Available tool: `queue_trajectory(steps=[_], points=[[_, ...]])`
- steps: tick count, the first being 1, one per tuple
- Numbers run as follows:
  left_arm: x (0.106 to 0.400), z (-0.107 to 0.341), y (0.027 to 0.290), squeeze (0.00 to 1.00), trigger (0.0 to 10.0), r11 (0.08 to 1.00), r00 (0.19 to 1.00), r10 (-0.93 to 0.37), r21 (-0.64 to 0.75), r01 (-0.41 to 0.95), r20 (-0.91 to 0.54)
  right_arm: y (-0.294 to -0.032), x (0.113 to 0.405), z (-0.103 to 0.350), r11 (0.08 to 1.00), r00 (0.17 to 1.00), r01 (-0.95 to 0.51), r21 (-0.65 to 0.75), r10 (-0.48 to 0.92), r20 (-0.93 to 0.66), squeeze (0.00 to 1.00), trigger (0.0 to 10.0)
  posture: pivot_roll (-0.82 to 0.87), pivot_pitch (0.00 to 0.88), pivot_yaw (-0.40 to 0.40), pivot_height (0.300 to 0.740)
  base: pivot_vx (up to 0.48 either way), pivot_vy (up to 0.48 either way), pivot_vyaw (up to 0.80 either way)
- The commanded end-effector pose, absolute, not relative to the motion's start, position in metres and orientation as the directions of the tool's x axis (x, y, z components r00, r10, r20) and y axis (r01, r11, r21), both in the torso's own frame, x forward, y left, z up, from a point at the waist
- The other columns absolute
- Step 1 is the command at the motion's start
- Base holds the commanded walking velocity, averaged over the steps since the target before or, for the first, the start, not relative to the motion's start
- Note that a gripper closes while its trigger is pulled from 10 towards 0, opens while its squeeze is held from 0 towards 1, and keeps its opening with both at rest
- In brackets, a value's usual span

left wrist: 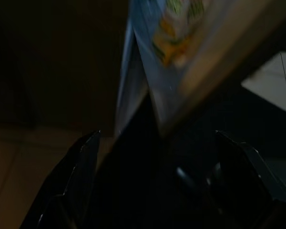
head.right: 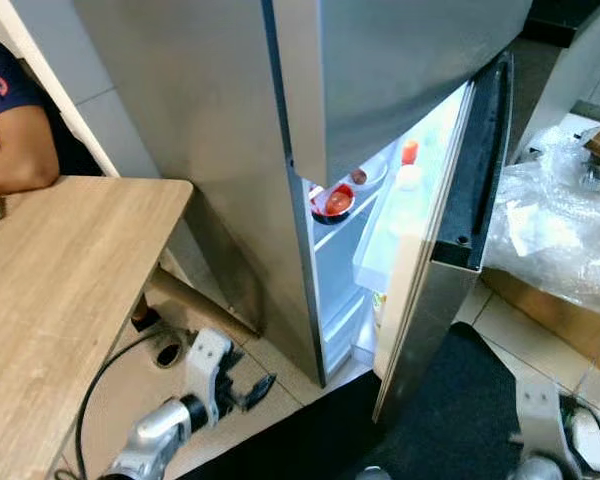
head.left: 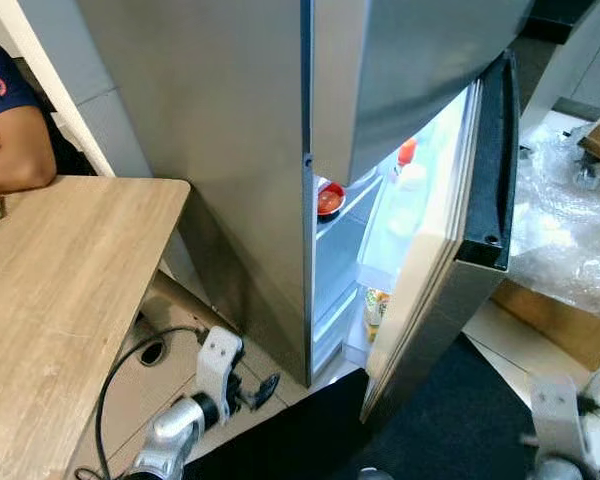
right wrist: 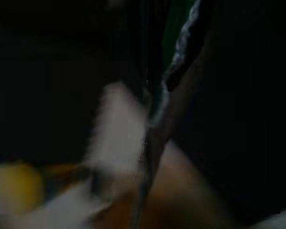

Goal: Restocking fridge

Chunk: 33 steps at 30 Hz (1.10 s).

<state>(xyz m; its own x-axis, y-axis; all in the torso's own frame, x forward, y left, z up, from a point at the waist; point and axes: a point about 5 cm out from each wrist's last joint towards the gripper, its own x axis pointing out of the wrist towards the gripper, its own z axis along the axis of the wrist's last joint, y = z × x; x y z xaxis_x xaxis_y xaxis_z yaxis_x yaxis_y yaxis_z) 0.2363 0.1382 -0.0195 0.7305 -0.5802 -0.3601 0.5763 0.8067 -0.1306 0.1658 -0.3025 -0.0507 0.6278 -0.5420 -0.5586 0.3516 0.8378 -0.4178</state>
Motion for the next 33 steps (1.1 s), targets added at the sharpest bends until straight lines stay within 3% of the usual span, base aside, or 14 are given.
queue_trajectory(steps=[1,5,7,9,10,11,13,14,15,18,25,29,31,33], points=[[0.224,-0.031,0.149,0.0,10.0,0.805,0.696,-0.565,-0.108,0.584,-0.443,-0.276,0.172,-0.057,0.939,0.727,0.224,-0.261,-0.339,-0.596,0.0,10.0,-0.17,0.138,0.081,0.74,0.0,0.0,0.0],[0.22,-0.035,0.149,0.0,10.0,0.798,0.679,-0.565,-0.1,0.595,-0.468,-0.263,0.174,-0.059,0.964,0.756,0.146,-0.224,-0.255,-0.603,0.0,10.0,-0.18,0.14,0.085,0.74,0.0,0.0,0.0],[0.212,-0.041,0.151,0.0,10.0,0.788,0.66,-0.567,-0.092,0.608,-0.492,-0.227,0.189,-0.058,0.995,0.82,-0.022,-0.097,-0.038,-0.571,0.0,10.0,-0.18,0.142,0.091,0.74,0.0,0.0,0.0],[0.211,-0.041,0.151,0.0,10.0,0.79,0.662,-0.565,-0.093,0.606,-0.492,-0.209,0.199,-0.055,0.991,0.837,-0.127,-0.047,0.082,-0.54,0.0,10.0,-0.18,0.143,0.09,0.74,0.0,0.0,0.0],[0.211,-0.041,0.151,0.0,10.0,0.79,0.662,-0.565,-0.093,0.606,-0.492,-0.209,0.199,-0.055,0.991,0.837,-0.127,-0.047,0.082,-0.54,0.0,10.0,-0.18,0.143,0.09,0.74,0.0,0.0,0.0],[0.211,-0.042,0.15,0.0,10.0,0.793,0.665,-0.563,-0.093,0.603,-0.492,-0.194,0.207,-0.05,0.973,0.844,-0.228,-0.021,0.186,-0.503,0.0,10.0,-0.18,0.144,0.087,0.74,0.0,0.0,0.0],[0.211,-0.042,0.15,0.0,10.0,0.793,0.665,-0.563,-0.093,0.603,-0.492,-0.194,0.207,-0.05,0.973,0.844,-0.228,-0.021,0.186,-0.503,0.0,10.0,-0.18,0.144,0.087,0.74,0.0,0.0,0.0],[0.211,-0.042,0.149,0.0,10.0,0.794,0.666,-0.562,-0.093,0.601,-0.49,-0.175,0.215,-0.043,0.924,0.822,-0.383,-0.013,0.334,-0.462,0.0,10.0,-0.17,0.142,0.079,0.74,0.0,0.0,0.0],[0.211,-0.042,0.149,0.0,10.0,0.794,0.666,-0.562,-0.093,0.601,-0.49,-0.175,0.215,-0.043,0.924,0.822,-0.383,-0.013,0.334,-0.462,0.0,10.0,-0.17,0.142,0.079,0.74,0.0,0.0,0.0],[0.211,-0.043,0.146,0.0,10.0,0.798,0.671,-0.557,-0.095,0.595,-0.489,-0.146,0.224,-0.032,0.758,0.7,-0.651,-0.04,0.579,-0.418,0.0,10.0,-0.17,0.14,0.065,0.74,0.0,0.0,0.0],[0.206,-0.046,0.145,0.0,10.0,0.802,0.67,-0.553,-0.098,0.589,-0.495,-0.132,0.23,-0.024,0.625,0.598,-0.776,-0.084,0.687,-0.414,0.0,10.0,-0.17,0.138,0.062,0.74,0.0,0.0,0.0],[0.206,-0.046,0.145,0.0,10.0,0.802,0.67,-0.552,-0.098,0.589,-0.496,-0.13,0.231,-0.023,0.616,0.592,-0.783,-0.088,0.693,-0.412,0.0,10.0,-0.17,0.138,0.062,0.74,0.0,0.0,0.0],[0.206,-0.046,0.145,0.0,10.0,0.802,0.669,-0.552,-0.097,0.589,-0.498,-0.131,0.243,-0.019,0.648,0.656,-0.738,-0.188,0.625,-0.423,0.0,10.0,-0.17,0.136,0.063,0.74,0.0,0.0,0.0],[0.205,-0.047,0.145,0.0,10.0,0.801,0.668,-0.551,-0.094,0.591,-0.501,-0.141,0.262,-0.011,0.73,0.799,-0.587,-0.35,0.452,-0.397,0.0,10.0,-0.17,0.131,0.063,0.74,0.0,0.0,0.0]])
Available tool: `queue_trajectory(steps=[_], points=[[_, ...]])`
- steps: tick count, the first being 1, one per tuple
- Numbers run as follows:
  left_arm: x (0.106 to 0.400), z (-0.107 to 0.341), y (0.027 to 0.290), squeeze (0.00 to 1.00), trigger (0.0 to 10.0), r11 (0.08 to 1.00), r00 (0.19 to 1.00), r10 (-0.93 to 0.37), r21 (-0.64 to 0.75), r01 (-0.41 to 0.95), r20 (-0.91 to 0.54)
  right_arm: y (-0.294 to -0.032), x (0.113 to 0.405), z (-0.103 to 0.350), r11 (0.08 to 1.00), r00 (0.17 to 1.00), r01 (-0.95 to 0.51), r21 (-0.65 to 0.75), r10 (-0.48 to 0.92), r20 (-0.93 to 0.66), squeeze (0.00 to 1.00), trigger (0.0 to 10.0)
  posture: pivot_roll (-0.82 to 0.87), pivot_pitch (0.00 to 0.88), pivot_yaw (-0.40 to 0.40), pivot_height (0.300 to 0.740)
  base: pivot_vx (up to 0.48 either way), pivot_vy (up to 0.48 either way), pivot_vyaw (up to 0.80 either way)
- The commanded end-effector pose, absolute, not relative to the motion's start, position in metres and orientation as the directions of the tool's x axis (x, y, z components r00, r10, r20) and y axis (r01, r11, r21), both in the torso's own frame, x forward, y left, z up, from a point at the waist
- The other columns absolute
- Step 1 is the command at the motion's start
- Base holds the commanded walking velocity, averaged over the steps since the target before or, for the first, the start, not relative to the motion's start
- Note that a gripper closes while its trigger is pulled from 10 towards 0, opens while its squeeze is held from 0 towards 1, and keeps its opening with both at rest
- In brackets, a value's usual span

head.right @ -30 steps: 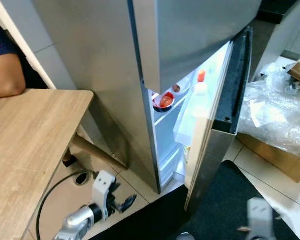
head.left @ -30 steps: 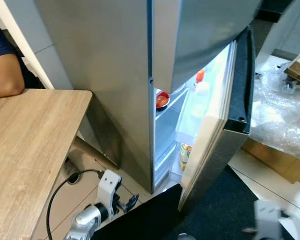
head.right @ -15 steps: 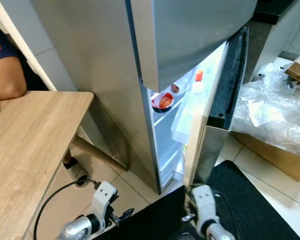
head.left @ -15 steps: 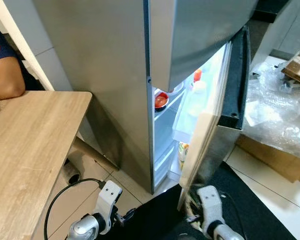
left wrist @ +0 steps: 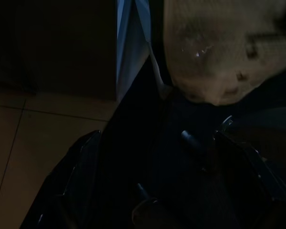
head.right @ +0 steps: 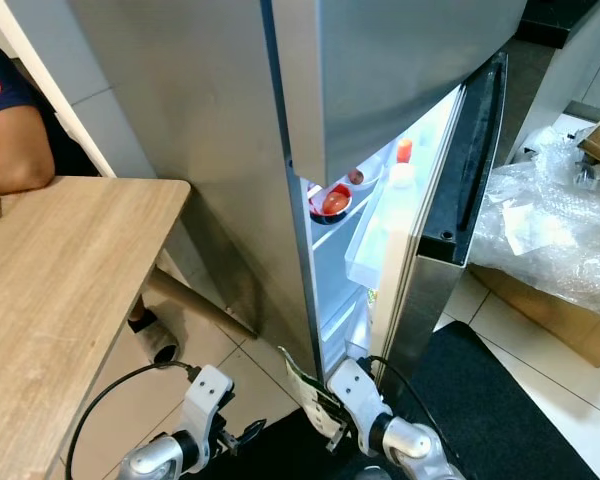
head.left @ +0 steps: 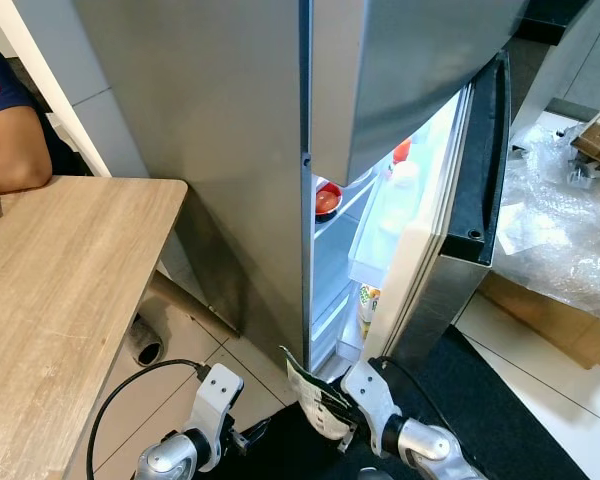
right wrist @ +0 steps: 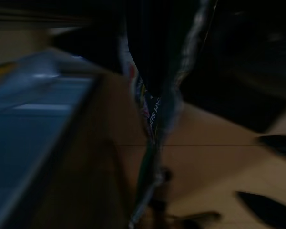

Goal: Restocking fridge

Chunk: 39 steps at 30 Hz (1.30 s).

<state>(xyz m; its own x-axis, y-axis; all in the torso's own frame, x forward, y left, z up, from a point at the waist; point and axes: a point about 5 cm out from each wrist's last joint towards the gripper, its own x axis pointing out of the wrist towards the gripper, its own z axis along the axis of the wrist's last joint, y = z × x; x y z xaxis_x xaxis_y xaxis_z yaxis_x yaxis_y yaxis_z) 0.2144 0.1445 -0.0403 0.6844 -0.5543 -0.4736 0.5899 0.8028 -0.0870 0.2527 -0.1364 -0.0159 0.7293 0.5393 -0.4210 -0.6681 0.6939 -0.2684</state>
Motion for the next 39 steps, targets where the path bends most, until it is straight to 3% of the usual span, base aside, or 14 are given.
queue_trajectory(steps=[1,5,10,18,22,23,25,29,32,33,34,37,39], points=[[0.205,-0.047,0.145,0.0,10.0,0.801,0.668,-0.551,-0.094,0.591,-0.501,-0.141,0.262,-0.011,0.73,0.799,-0.587,-0.35,0.452,-0.397,0.0,10.0,-0.17,0.131,0.063,0.74,0.0,0.0,0.0],[0.206,-0.047,0.146,0.0,10.0,0.802,0.668,-0.549,-0.091,0.591,-0.502,-0.153,0.273,-0.005,0.778,0.874,-0.465,-0.423,0.327,-0.359,0.0,10.0,-0.17,0.129,0.063,0.74,0.0,0.0,0.0],[0.207,-0.046,0.148,0.0,10.0,0.802,0.669,-0.546,-0.085,0.591,-0.504,-0.19,0.285,0.006,0.81,0.952,-0.239,-0.536,0.087,-0.293,0.0,10.0,-0.17,0.126,0.063,0.74,0.0,0.0,0.0],[0.206,-0.047,0.148,0.0,10.0,0.799,0.663,-0.548,-0.085,0.595,-0.51,-0.236,0.278,0.007,0.781,0.945,-0.028,-0.624,-0.183,-0.271,0.0,10.0,-0.17,0.124,0.07,0.74,0.0,0.0,0.0],[0.202,-0.05,0.15,0.0,10.0,0.795,0.653,-0.546,-0.078,0.601,-0.525,-0.292,0.254,0.006,0.722,0.83,0.223,-0.655,-0.493,-0.261,0.0,10.0,-0.16,0.126,0.068,0.74,0.0,0.0,0.0],[0.202,-0.05,0.15,0.0,10.0,0.795,0.653,-0.546,-0.078,0.601,-0.525,-0.292,0.254,0.006,0.722,0.83,0.223,-0.655,-0.493,-0.261,0.0,10.0,-0.16,0.126,0.068,0.74,0.0,0.0,0.0],[0.197,-0.053,0.155,0.0,10.0,0.803,0.65,-0.533,-0.08,0.591,-0.542,-0.341,0.216,0.004,0.62,0.673,0.368,-0.693,-0.692,-0.262,0.0,10.0,-0.17,0.129,0.069,0.74,0.0,0.0,0.0],[0.191,-0.057,0.159,0.0,10.0,0.808,0.642,-0.521,-0.082,0.584,-0.562,-0.363,0.185,-0.002,0.595,0.584,0.424,-0.683,-0.756,-0.296,0.0,10.0,-0.17,0.131,0.077,0.74,0.0,0.0,0.0],[0.187,-0.059,0.161,0.0,10.0,0.809,0.635,-0.515,-0.084,0.581,-0.576,-0.357,0.174,-0.013,0.672,0.584,0.438,-0.597,-0.718,-0.379,0.0,10.0,-0.18,0.133,0.082,0.74,0.0,0.0,0.0],[0.18,-0.065,0.164,0.0,10.0,0.815,0.617,-0.497,-0.085,0.573,-0.61,-0.331,0.161,-0.037,0.814,0.636,0.377,-0.442,-0.575,-0.515,0.0,10.0,-0.18,0.133,0.089,0.74,0.0,0.0,0.0],[0.18,-0.065,0.164,0.0,10.0,0.815,0.617,-0.497,-0.085,0.573,-0.61,-0.331,0.161,-0.037,0.814,0.636,0.377,-0.442,-0.575,-0.515,0.0,10.0,-0.18,0.133,0.089,0.74,0.0,0.0,0.0],[0.171,-0.072,0.172,0.0,10.0,0.854,0.62,-0.431,-0.074,0.515,-0.656,-0.284,0.152,-0.063,0.915,0.679,0.227,-0.334,-0.395,-0.62,0.0,10.0,-0.18,0.134,0.097,0.74,0.0,0.0,0.0],[0.17,-0.073,0.175,0.0,10.0,0.873,0.63,-0.401,-0.07,0.482,-0.665,-0.272,0.15,-0.069,0.929,0.679,0.204,-0.309,-0.362,-0.638,0.0,10.0,-0.18,0.135,0.098,0.74,0.0,0.0,0.0]])
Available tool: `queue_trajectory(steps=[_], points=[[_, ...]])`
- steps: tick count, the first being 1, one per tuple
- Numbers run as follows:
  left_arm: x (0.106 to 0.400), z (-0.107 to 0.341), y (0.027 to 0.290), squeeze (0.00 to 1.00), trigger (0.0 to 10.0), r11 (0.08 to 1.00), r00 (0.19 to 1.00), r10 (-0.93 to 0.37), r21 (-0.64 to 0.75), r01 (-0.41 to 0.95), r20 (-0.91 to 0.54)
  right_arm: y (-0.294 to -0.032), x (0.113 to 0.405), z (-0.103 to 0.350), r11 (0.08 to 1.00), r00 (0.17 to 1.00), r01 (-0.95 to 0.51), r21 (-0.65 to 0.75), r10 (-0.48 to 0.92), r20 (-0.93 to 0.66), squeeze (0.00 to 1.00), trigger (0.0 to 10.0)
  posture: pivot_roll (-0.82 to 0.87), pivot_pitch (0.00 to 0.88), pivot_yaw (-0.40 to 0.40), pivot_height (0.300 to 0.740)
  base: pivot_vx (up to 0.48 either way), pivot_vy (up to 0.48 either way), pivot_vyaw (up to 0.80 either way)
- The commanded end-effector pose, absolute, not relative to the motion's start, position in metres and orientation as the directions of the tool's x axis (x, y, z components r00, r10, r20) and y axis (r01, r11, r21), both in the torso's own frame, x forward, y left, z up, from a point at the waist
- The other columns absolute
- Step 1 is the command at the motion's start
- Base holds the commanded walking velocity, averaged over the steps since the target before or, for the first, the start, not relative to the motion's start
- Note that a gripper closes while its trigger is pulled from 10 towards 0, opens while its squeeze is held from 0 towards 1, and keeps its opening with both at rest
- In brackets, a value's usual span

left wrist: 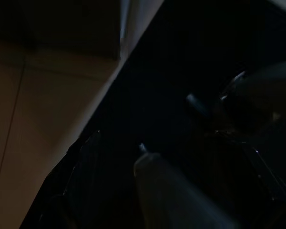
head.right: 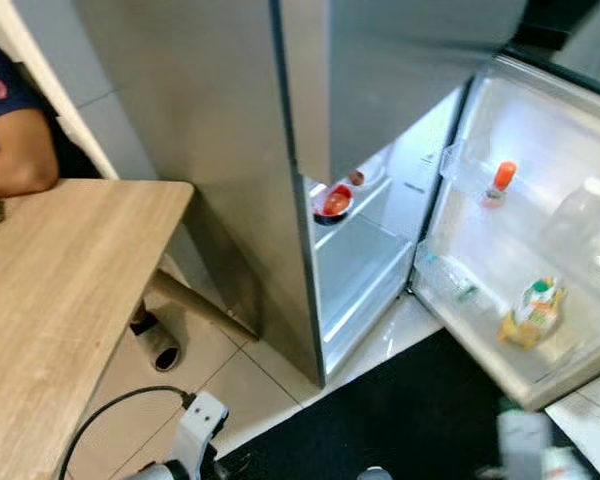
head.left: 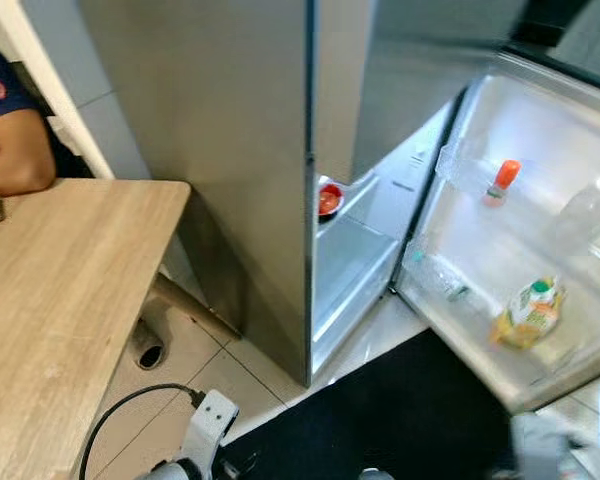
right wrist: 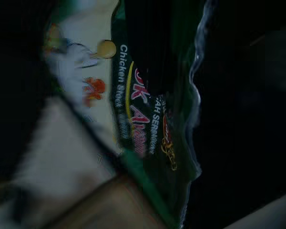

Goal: Restocking fridge

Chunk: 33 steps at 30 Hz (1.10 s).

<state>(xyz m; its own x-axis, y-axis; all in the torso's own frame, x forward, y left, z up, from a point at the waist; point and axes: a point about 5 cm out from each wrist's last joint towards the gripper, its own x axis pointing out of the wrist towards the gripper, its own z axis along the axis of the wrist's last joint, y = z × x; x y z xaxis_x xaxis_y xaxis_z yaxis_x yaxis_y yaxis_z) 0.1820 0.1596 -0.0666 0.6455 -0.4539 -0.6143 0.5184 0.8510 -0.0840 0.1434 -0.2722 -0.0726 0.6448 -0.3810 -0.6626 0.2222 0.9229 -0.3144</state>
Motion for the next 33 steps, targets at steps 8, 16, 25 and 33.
queue_trajectory(steps=[8,16,25,33], points=[[0.166,-0.079,0.185,0.0,10.0,0.952,0.673,-0.251,-0.051,0.302,-0.696,-0.226,0.151,-0.082,0.969,0.691,0.099,-0.229,-0.232,-0.684,0.0,10.0,-0.17,0.135,0.092,0.74,0.0,0.0,0.0],[0.159,-0.084,0.18,0.0,10.0,0.955,0.648,-0.235,-0.047,0.294,-0.724,-0.225,0.159,-0.079,0.973,0.703,0.078,-0.217,-0.208,-0.68,0.0,10.0,-0.17,0.136,0.087,0.74,0.0,0.0,0.0],[0.145,-0.094,0.176,0.0,10.0,0.965,0.591,-0.186,-0.032,0.26,-0.785,-0.23,0.162,-0.076,0.972,0.711,0.061,-0.226,-0.201,-0.674,0.0,10.0,-0.16,0.135,0.084,0.74,0.0,0.0,0.0],[0.143,-0.095,0.18,0.0,10.0,0.964,0.572,-0.17,-0.016,0.264,-0.802,-0.229,0.166,-0.075,0.973,0.718,0.038,-0.226,-0.184,-0.671,0.0,10.0,-0.16,0.136,0.083,0.74,0.0,0.0,0.0]])
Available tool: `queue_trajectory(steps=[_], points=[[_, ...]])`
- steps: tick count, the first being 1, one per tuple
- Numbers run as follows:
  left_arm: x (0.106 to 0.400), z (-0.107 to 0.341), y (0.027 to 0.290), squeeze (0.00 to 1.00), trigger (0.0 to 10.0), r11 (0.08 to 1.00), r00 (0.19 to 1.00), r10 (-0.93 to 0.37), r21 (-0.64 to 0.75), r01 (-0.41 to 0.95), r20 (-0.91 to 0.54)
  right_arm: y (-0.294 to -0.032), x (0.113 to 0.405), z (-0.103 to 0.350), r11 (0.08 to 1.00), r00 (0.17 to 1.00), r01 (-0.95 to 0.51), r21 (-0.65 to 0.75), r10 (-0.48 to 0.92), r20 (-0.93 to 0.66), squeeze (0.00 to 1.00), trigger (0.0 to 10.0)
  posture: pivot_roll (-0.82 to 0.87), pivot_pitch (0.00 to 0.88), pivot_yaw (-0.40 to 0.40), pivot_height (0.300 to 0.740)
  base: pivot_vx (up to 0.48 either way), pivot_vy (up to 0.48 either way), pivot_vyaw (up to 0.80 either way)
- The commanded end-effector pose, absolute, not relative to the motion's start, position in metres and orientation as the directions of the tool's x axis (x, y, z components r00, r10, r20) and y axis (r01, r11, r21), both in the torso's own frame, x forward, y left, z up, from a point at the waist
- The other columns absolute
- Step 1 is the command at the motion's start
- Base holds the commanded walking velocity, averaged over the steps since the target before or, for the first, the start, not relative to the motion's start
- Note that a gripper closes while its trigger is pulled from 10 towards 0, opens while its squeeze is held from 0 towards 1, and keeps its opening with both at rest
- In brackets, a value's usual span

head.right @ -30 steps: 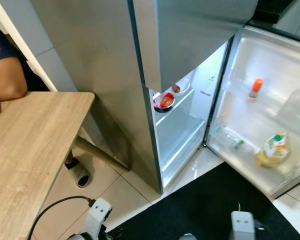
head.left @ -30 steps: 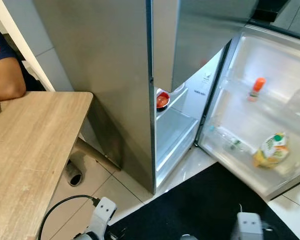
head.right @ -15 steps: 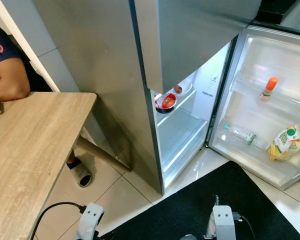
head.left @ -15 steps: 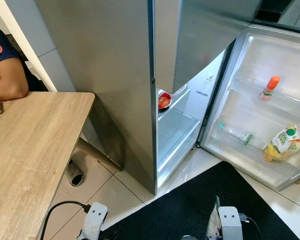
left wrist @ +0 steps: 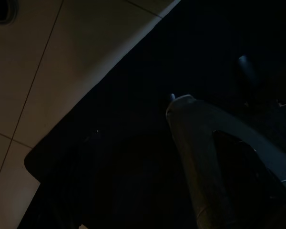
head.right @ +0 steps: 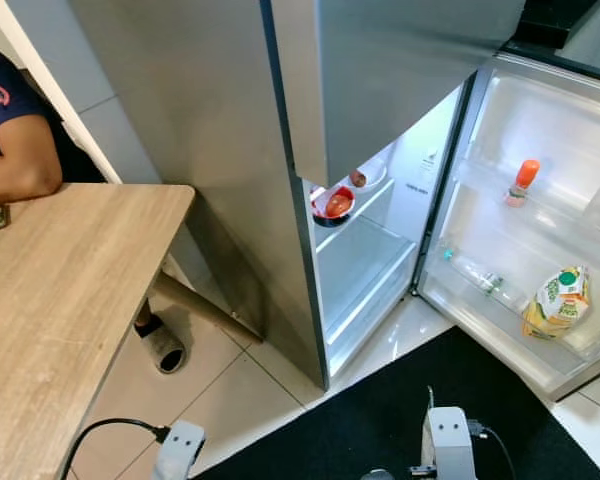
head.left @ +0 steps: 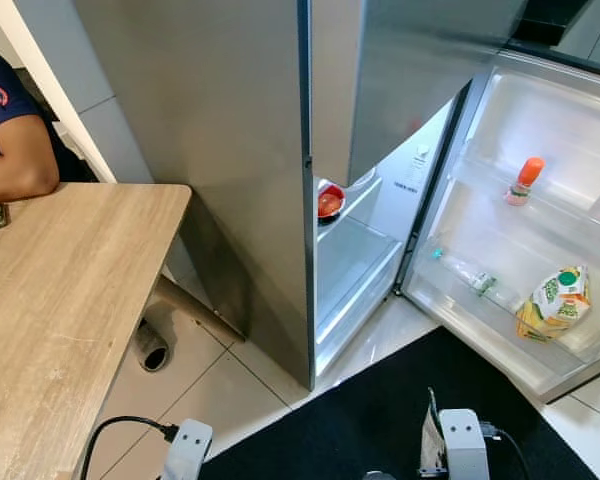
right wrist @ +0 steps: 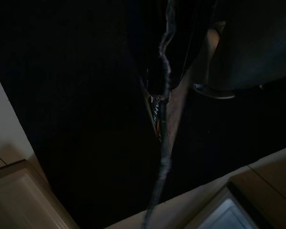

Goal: Restocking fridge

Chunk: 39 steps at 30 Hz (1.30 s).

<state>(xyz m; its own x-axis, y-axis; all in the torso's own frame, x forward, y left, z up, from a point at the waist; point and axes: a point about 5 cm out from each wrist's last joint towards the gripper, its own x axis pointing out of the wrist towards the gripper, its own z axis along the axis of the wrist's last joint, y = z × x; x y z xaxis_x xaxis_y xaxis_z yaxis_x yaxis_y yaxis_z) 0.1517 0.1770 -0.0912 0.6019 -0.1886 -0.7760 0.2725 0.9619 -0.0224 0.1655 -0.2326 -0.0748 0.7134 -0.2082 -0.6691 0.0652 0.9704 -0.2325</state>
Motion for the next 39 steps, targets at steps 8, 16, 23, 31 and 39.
queue_trajectory(steps=[8,16,23,31,39], points=[[0.145,-0.095,0.179,0.0,10.0,0.967,0.582,-0.165,-0.014,0.254,-0.796,-0.219,0.17,-0.076,0.983,0.72,-0.039,-0.178,-0.096,-0.688,0.0,10.0,-0.15,0.133,0.077,0.74,0.0,0.0,0.0],[0.152,-0.092,0.177,0.0,10.0,0.977,0.612,-0.149,-0.02,0.212,-0.777,-0.205,0.172,-0.077,0.988,0.73,-0.084,-0.128,-0.026,-0.683,0.0,10.0,-0.15,0.132,0.076,0.74,0.0,0.0,0.0],[0.149,-0.093,0.178,0.0,10.0,0.976,0.611,-0.157,-0.026,0.218,-0.776,-0.2,0.17,-0.08,0.991,0.712,-0.097,-0.094,0.003,-0.702,0.0,10.0,-0.15,0.129,0.075,0.74,0.0,0.0,-0.15],[0.147,-0.093,0.177,0.0,10.0,0.975,0.606,-0.158,-0.028,0.218,-0.78,-0.202,0.167,-0.08,0.991,0.708,-0.095,-0.093,0.002,-0.706,0.0,10.0,-0.16,0.127,0.083,0.74,0.0,0.0,-0.74],[0.148,-0.093,0.176,0.0,10.0,0.973,0.607,-0.166,-0.03,0.228,-0.777,-0.203,0.165,-0.081,0.992,0.707,-0.089,-0.094,-0.004,-0.707,0.0,10.0,-0.16,0.125,0.085,0.74,0.0,0.0,-0.8]])
